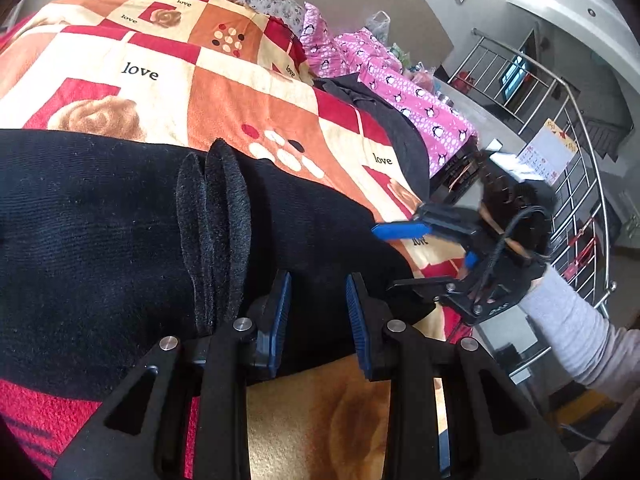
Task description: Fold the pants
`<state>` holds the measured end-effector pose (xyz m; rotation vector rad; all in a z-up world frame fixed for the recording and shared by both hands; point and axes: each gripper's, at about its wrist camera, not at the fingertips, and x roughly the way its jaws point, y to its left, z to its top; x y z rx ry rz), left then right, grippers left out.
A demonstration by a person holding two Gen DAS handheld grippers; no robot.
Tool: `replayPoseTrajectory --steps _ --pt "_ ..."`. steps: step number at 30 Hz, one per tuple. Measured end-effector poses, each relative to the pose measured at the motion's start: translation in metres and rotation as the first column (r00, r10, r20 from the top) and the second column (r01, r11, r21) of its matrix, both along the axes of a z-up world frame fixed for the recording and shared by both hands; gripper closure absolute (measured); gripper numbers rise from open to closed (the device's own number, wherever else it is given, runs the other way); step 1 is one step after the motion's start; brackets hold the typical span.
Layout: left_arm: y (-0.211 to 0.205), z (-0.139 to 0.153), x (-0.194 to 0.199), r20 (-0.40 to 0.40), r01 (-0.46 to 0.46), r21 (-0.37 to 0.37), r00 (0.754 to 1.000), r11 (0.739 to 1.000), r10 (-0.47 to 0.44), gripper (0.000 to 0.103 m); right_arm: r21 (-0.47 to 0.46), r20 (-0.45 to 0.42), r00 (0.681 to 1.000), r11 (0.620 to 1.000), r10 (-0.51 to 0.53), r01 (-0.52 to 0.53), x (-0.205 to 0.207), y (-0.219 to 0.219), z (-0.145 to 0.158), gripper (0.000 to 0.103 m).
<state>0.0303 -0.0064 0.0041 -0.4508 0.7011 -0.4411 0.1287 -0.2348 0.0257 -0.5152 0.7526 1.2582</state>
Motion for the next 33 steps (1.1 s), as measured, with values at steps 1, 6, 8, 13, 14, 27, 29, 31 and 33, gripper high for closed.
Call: replayPoseTrajectory --steps 1,6,8,13,14,27,29,31,33 --pt "0.000 0.000 -0.003 0.003 -0.008 0.001 1.000 1.000 0.008 0.075 -0.021 0.029 0.999 1.000 0.014 -0.013 -0.005 0.003 0.008 0.040" --pt "0.007 -0.004 -0.013 0.011 -0.045 -0.051 0.999 0.998 0.045 0.075 0.055 0.044 0.999 0.998 0.009 -0.012 -0.005 0.025 0.038 0.041" --pt "0.010 -0.005 -0.015 0.007 -0.058 -0.071 0.998 0.996 0.059 0.075 -0.009 0.031 0.999 0.999 0.037 -0.036 -0.003 0.045 0.022 0.041" --pt "0.015 -0.007 -0.017 0.009 -0.069 -0.092 0.997 0.993 0.070 0.075 -0.056 -0.053 0.998 0.998 0.033 -0.036 0.008 0.056 0.009 0.037" --pt "0.016 -0.008 -0.016 0.009 -0.071 -0.099 0.997 0.993 0.072 0.075 -0.075 -0.030 0.999 0.996 0.036 -0.038 0.006 0.060 0.015 0.038" --pt "0.022 -0.008 -0.030 -0.003 -0.134 -0.130 0.991 0.982 0.135 0.075 -0.105 0.129 0.974 0.974 -0.188 0.202 0.028 0.162 0.018 0.038" --pt "0.028 -0.003 -0.043 -0.008 -0.168 -0.135 0.986 0.976 0.169 0.075 -0.064 0.135 0.972 0.977 -0.191 0.201 0.024 0.149 0.032 0.040" --pt "0.039 0.004 -0.063 0.010 -0.228 -0.120 0.973 0.966 0.231 0.074 0.057 0.147 0.965 0.976 -0.218 0.212 0.019 0.123 0.054 0.040" --pt "0.060 0.008 -0.084 0.008 -0.310 -0.147 0.949 0.939 0.315 0.054 0.140 0.149 0.951 0.958 -0.270 0.250 0.021 0.093 0.069 0.040"
